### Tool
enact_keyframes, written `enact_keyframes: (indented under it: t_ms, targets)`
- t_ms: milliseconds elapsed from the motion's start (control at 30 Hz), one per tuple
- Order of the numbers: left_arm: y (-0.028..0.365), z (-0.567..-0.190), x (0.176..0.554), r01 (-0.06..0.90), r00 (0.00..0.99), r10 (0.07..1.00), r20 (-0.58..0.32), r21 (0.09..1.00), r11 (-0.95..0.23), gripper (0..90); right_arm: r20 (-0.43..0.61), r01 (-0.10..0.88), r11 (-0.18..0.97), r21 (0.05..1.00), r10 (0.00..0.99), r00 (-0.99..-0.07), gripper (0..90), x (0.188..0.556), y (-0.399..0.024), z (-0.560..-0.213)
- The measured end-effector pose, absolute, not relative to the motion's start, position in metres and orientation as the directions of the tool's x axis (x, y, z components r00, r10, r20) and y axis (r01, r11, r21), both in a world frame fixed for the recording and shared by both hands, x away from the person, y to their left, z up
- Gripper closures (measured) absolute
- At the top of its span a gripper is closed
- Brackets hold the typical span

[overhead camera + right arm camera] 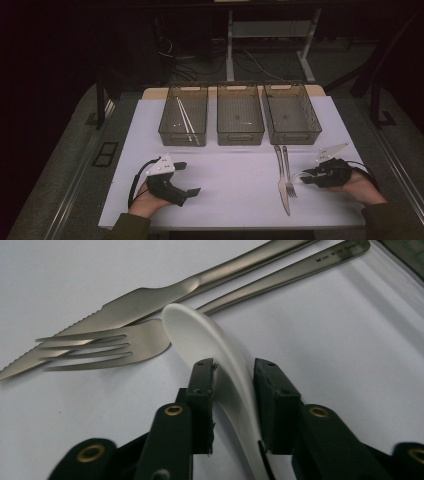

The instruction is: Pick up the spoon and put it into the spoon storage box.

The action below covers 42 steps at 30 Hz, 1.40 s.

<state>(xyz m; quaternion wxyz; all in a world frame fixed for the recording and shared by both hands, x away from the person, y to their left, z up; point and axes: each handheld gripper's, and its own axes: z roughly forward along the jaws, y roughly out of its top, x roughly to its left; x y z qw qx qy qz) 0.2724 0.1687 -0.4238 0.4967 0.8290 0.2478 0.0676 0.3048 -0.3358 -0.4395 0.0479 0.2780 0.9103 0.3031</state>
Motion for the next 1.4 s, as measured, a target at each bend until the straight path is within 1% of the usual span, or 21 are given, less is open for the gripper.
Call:
enact_keyframes:
  t_ms: [100,367,733,1400]
  targets:
    - [0.169,-0.424,0.272,0.344,0.868,0.478,-0.134,0.856,-0.385,0.0,0.085,0.475,0.665,0.576,0.529,-0.844,76.1,0.303,-0.336,-0.439]
    - [0.169,-0.424,0.273,0.340,0.870,0.475,-0.131,0.858,-0.386,0.0,0.082,0.479,0.664,0.574,0.536,-0.840,79.7,0.303,-0.336,-0.439]
    - [0.171,-0.425,0.277,0.325,0.875,0.467,-0.130,0.871,-0.368,0.0,0.096,0.499,0.648,0.575,0.552,-0.828,80.2,0.306,-0.337,-0.437]
    - [0.170,-0.427,0.277,0.349,0.867,0.474,-0.152,0.865,-0.361,0.0,0.134,0.539,0.531,0.654,0.620,-0.773,80.2,0.312,-0.336,-0.412]
